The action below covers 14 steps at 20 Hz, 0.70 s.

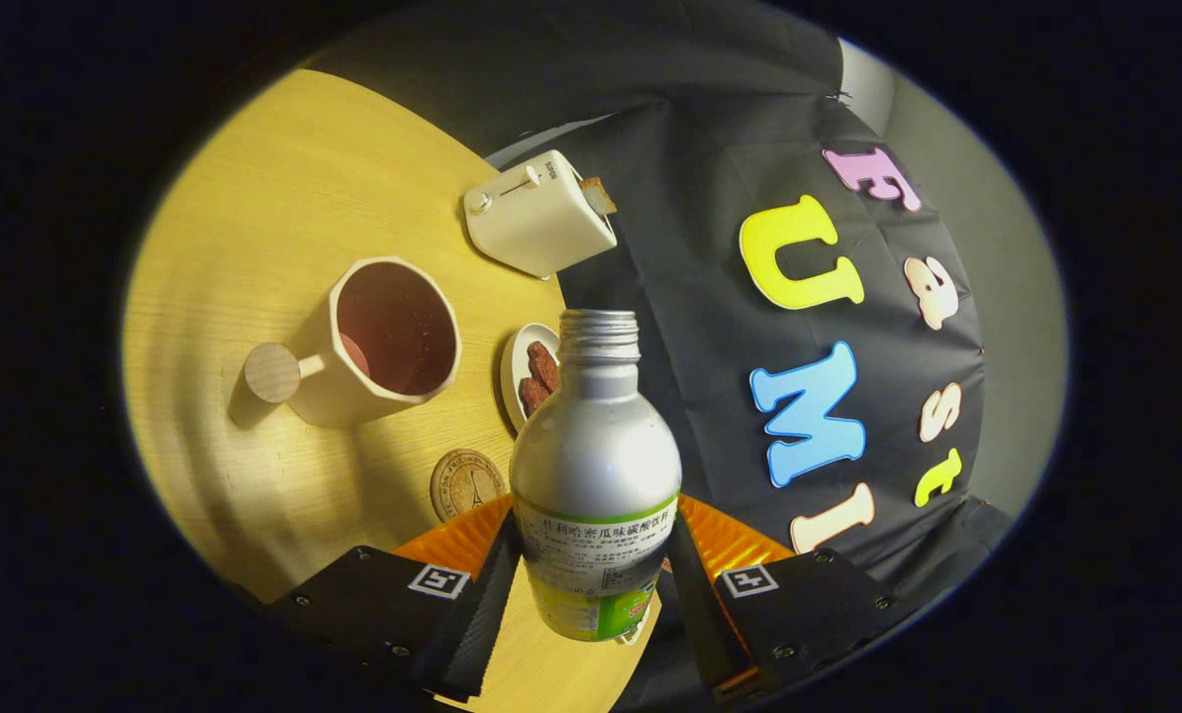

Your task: Take the bottle from table, then pour the juice into the cup, finally place the bottle on the coaster

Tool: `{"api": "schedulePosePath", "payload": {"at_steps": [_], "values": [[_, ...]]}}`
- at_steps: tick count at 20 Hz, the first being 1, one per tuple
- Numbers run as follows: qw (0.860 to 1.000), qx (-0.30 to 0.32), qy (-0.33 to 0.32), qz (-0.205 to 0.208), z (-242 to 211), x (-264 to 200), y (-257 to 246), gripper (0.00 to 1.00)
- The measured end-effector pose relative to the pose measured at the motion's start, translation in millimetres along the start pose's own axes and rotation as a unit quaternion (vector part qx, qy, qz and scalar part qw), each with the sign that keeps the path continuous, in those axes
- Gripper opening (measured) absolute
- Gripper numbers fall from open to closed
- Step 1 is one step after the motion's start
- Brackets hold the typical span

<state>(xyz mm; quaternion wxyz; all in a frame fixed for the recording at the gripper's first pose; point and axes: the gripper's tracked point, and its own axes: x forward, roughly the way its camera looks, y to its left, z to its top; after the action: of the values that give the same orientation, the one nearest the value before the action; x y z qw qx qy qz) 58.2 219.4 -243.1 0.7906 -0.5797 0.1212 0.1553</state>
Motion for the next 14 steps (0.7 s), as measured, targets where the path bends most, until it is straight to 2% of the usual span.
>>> {"api": "schedulePosePath", "payload": {"at_steps": [14], "values": [[0.994,-0.108,-0.011,0.006,0,14,-14,0.77]]}}
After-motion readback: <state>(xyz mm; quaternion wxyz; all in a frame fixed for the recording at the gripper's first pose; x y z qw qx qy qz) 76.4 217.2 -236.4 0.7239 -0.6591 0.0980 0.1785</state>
